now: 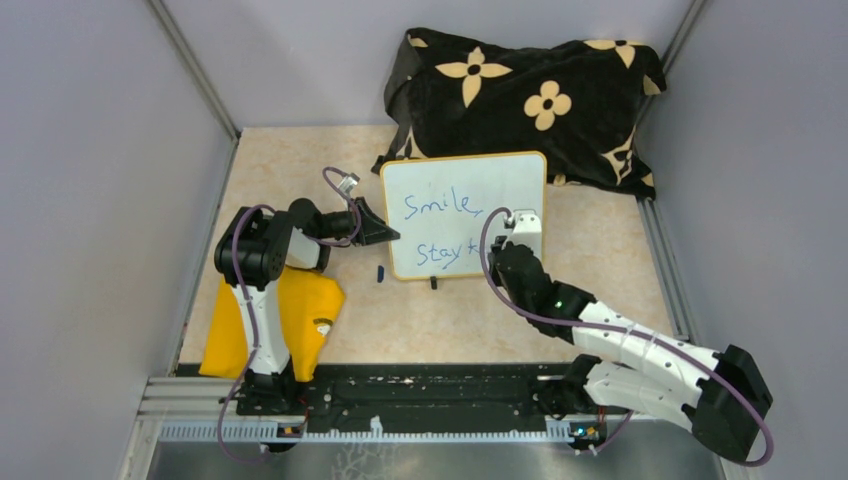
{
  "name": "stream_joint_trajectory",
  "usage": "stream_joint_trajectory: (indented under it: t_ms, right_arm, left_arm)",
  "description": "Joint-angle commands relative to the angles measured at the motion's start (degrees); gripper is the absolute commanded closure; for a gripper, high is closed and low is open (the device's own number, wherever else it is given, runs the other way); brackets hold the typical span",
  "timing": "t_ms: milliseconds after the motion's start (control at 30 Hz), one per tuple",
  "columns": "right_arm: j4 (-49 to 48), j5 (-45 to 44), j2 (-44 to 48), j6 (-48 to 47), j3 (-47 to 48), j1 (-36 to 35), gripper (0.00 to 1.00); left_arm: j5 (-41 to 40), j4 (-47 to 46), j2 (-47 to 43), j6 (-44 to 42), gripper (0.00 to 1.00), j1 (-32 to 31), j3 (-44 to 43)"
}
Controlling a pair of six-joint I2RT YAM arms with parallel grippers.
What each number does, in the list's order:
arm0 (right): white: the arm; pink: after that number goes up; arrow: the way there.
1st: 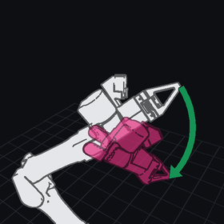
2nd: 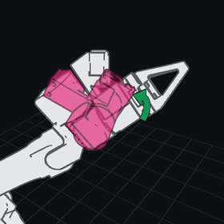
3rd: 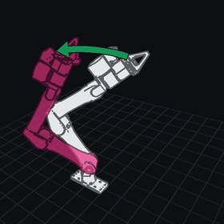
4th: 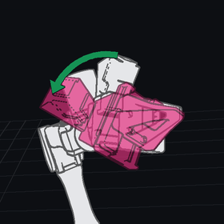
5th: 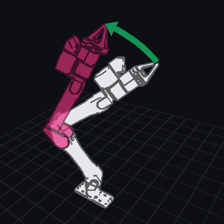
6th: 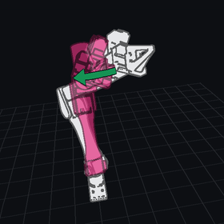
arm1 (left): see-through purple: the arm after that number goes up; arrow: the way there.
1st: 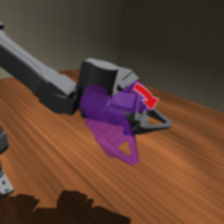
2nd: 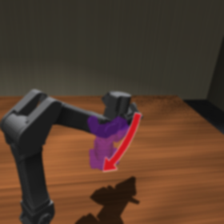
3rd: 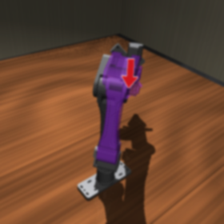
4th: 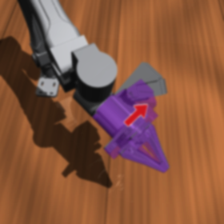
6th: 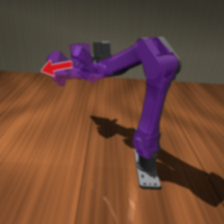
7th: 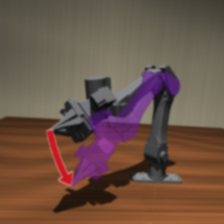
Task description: Write a sentence on the whiteboard
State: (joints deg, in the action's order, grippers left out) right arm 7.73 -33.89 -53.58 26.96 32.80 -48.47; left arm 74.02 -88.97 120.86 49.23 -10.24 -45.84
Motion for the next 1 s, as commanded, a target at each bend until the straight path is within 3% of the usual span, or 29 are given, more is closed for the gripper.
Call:
stream_joint_trajectory:
  t_ms: [0, 967]
  right_arm:
    - [-1.8, -2.1, 0.5, -0.9, 3.1, 0.7, 1.0]
    - [-1.3, -0.2, 0.1, 0.9, -0.2, 2.5, 1.0]
  left_arm:
    - [0.2, -7.4, 3.6, -1.1, 1.0, -1.2, 0.5]
    - [0.2, -7.4, 3.6, -1.0, 1.0, -1.2, 0.4]
